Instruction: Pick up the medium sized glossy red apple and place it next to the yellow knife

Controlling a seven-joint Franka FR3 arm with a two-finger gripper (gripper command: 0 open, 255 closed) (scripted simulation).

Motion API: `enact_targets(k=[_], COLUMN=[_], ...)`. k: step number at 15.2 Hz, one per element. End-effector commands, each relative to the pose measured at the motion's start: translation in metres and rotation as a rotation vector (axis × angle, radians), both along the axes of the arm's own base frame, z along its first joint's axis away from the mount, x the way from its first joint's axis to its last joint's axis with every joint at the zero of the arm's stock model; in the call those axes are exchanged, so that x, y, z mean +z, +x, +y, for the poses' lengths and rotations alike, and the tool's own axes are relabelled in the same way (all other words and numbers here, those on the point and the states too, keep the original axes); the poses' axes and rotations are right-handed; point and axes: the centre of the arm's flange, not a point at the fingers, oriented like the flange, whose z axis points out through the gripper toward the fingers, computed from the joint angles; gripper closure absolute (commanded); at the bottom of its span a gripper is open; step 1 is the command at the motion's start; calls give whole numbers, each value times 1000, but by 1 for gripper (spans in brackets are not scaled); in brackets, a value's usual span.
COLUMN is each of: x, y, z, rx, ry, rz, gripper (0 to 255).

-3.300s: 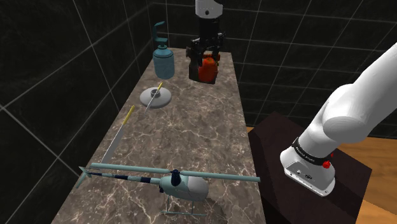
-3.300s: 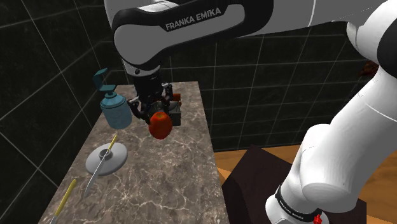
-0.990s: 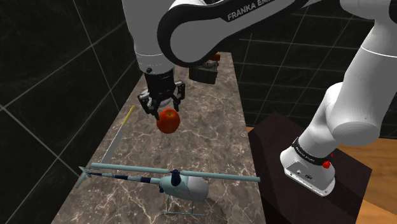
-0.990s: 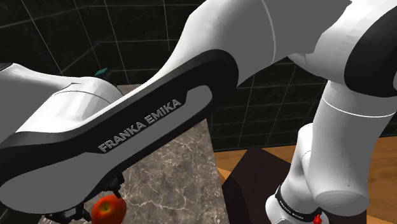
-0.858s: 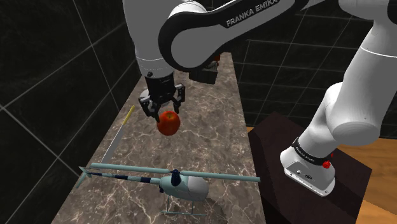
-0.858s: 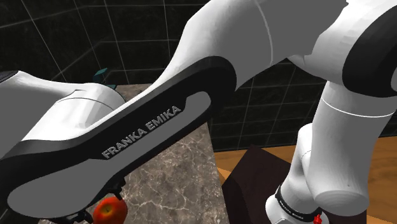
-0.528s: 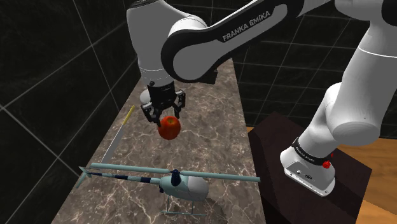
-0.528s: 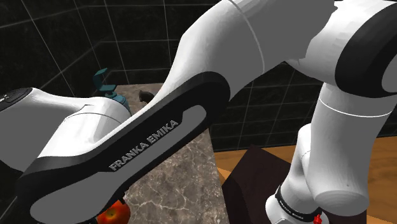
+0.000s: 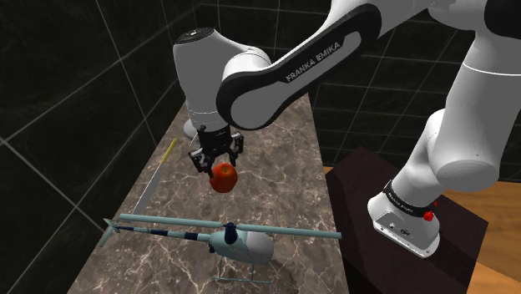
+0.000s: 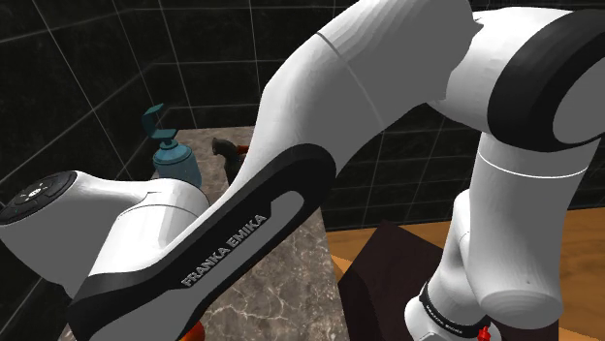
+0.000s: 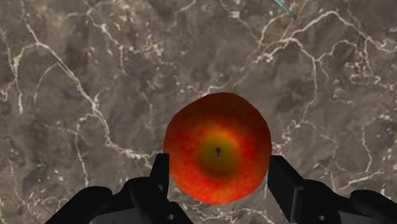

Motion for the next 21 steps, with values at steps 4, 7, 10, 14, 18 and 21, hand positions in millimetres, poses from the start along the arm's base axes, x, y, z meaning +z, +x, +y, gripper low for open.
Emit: enact_targets(k=[4, 7, 10, 14, 18, 21], x=[-6, -6, -6, 7, 44, 44], y=[2, 2, 2, 2, 4, 4], z=[1, 1, 1, 1, 3, 3], rx=[0, 0, 0, 0, 0, 0], ry=[1, 1, 1, 1, 1, 1], rz=[0, 0, 0, 0, 0, 0], gripper=[255, 255, 0, 0, 0, 0])
